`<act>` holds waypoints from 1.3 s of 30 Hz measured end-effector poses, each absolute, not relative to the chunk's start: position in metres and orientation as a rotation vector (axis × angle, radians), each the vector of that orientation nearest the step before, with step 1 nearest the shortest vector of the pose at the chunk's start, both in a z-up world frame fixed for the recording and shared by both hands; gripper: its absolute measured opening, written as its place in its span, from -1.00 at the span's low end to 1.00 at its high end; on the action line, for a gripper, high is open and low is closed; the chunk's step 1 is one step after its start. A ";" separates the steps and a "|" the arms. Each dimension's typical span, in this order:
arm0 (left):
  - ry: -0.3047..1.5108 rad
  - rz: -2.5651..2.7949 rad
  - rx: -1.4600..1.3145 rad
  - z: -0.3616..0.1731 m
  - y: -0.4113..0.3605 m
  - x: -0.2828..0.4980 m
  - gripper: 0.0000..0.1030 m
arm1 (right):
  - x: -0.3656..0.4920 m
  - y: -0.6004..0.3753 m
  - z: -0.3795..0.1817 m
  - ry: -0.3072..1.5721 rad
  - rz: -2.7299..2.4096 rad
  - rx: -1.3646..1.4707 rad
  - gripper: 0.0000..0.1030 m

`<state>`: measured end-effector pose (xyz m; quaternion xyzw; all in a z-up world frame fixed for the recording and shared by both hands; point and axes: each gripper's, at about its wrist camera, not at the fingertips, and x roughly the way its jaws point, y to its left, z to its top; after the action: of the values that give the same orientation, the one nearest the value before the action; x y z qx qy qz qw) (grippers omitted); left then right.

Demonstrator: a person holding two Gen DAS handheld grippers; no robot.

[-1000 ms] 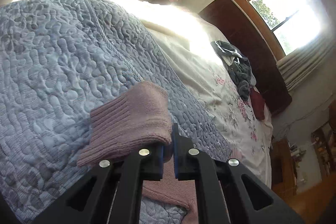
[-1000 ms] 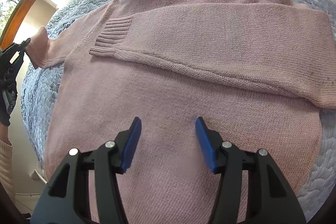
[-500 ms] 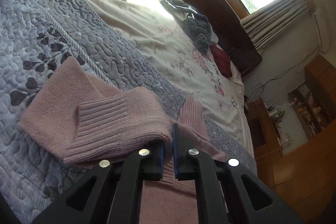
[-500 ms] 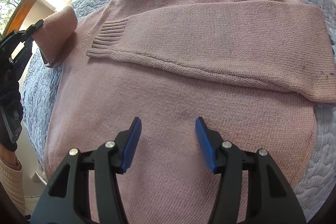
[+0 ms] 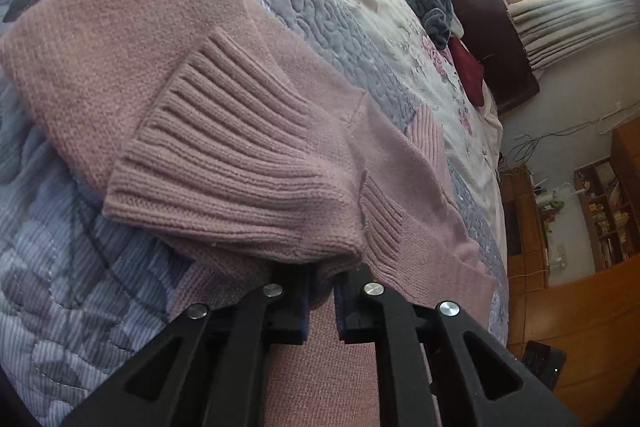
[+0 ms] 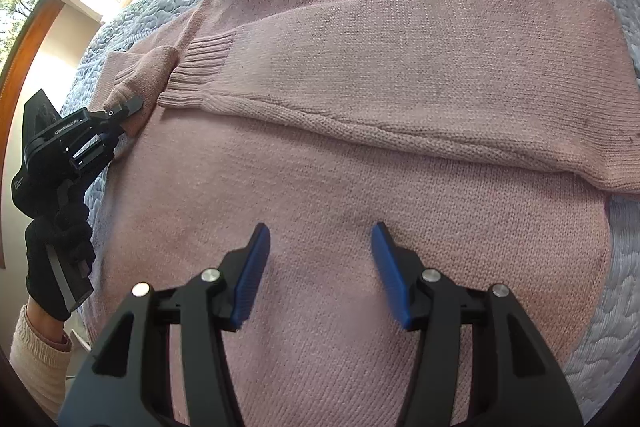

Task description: Fold small clothes

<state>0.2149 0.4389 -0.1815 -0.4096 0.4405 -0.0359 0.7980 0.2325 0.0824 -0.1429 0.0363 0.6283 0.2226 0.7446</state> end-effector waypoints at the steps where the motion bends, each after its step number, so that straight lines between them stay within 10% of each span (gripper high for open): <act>1: 0.960 -0.082 -0.878 -0.178 0.440 0.210 -0.80 | 0.233 0.084 -0.143 1.378 0.487 0.077 0.03; 12: 0.901 0.084 -0.665 -0.114 0.516 0.194 -0.46 | 0.261 0.142 -0.106 1.386 0.606 0.166 0.06; 33: 0.908 0.161 -0.643 -0.123 0.556 0.185 -0.48 | 0.319 0.297 -0.148 1.623 0.703 0.395 0.08; 39: 0.911 0.159 -0.581 -0.113 0.554 0.178 -0.47 | 0.307 0.300 -0.144 1.569 0.718 0.285 -0.75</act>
<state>0.1777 0.5541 -0.1127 -0.2764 0.4331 0.0758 0.8546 0.3070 0.2999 -0.1439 0.1249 0.6884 0.3150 0.6413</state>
